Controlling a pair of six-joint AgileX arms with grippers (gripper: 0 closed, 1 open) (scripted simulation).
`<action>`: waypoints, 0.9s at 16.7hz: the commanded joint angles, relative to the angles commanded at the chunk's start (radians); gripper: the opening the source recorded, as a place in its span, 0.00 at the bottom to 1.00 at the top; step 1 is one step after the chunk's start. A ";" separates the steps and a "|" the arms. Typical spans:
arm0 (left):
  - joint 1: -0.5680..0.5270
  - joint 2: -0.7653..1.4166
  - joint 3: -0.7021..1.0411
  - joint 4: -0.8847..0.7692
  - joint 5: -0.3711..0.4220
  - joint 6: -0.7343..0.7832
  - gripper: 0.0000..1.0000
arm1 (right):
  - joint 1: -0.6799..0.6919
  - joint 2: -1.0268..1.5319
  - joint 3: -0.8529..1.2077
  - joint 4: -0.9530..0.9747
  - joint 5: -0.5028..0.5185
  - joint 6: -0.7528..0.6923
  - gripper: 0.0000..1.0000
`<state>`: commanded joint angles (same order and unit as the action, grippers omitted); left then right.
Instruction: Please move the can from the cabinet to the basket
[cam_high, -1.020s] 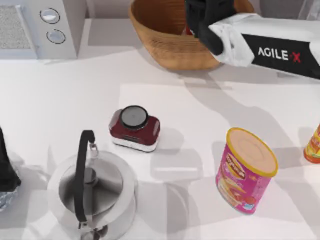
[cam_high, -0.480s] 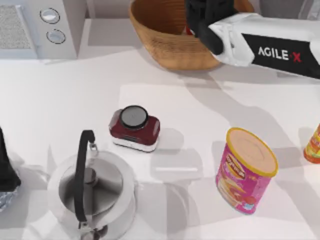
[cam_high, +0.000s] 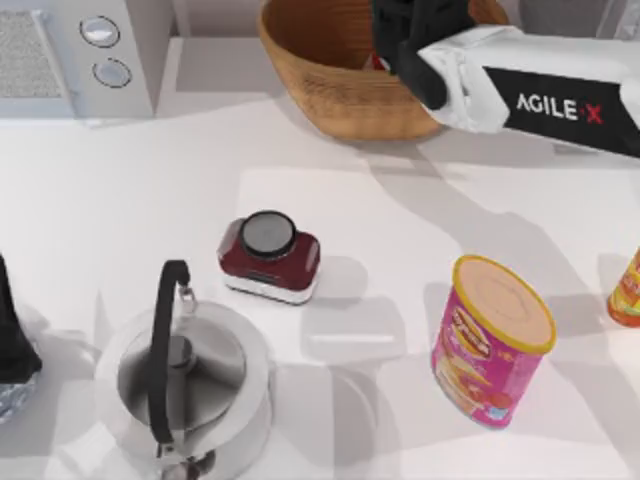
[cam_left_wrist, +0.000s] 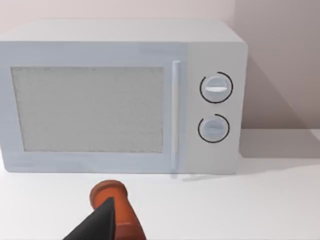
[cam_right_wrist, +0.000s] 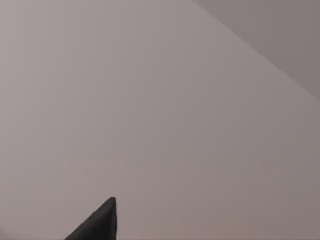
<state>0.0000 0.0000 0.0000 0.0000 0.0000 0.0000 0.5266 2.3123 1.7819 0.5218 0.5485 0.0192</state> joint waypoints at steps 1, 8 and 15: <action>0.000 0.000 0.000 0.000 0.000 0.000 1.00 | 0.000 0.000 0.000 0.000 0.000 0.000 1.00; 0.000 0.000 0.000 0.000 0.000 0.000 1.00 | -0.015 -0.062 -0.060 -0.006 -0.040 0.002 1.00; 0.000 0.000 0.000 0.000 0.000 0.000 1.00 | -0.146 -0.572 -0.525 -0.092 -0.262 0.011 1.00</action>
<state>0.0000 0.0000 0.0000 0.0000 0.0000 0.0000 0.3804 1.7403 1.2571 0.4295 0.2868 0.0306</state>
